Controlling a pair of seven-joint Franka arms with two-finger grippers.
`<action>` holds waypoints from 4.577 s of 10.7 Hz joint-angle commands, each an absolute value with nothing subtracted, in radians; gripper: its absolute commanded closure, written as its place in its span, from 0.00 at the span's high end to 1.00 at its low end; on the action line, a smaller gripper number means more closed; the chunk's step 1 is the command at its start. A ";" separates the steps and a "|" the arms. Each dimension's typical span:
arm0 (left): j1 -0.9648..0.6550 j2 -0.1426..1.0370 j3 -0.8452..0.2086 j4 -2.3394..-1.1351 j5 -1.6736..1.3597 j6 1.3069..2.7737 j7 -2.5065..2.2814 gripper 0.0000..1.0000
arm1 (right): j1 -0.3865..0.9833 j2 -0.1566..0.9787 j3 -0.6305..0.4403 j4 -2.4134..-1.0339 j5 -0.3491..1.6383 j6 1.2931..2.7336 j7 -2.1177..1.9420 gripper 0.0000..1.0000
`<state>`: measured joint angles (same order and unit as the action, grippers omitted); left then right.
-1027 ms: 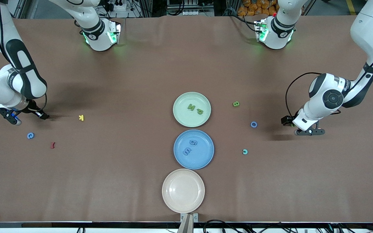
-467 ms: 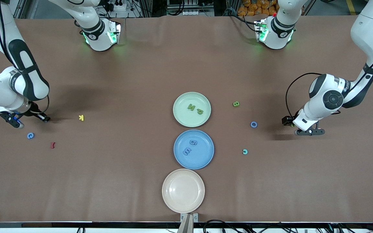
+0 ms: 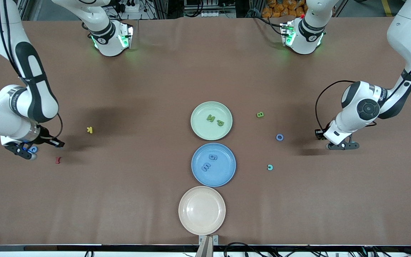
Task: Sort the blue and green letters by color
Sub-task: 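Grasp green u with the left gripper while the right gripper grasps blue x, then drop u on the green plate while the right gripper drops x on blue, then grasp green B with the left gripper while the right gripper reaches blue G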
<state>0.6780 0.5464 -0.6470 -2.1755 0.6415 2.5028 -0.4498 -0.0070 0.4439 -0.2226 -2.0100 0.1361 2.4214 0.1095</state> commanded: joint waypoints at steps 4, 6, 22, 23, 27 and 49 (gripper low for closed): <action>0.681 0.532 -0.721 -2.169 0.660 2.513 -0.659 0.00 | 0.239 0.498 -0.200 -1.857 0.269 2.408 0.170 0.00; 0.673 0.535 -0.784 -2.169 0.660 2.508 -0.782 0.00 | 0.331 0.549 -0.189 -1.787 0.377 2.414 0.175 0.00; 0.000 0.571 -0.816 -2.005 0.606 2.503 -1.598 0.06 | 0.634 0.841 0.027 -1.436 0.422 2.721 0.202 0.00; -0.003 0.577 -0.815 -1.997 0.591 2.503 -1.600 0.38 | 0.635 0.842 0.029 -1.433 0.422 2.721 0.202 0.00; 0.001 0.574 -0.798 -1.991 0.597 2.499 -1.598 1.00 | 0.629 0.841 0.026 -1.445 0.405 2.714 0.187 1.00; 0.285 0.460 -0.781 -2.401 0.864 2.668 -1.540 1.00 | -0.066 0.488 -0.242 -1.771 0.141 2.244 -0.490 1.00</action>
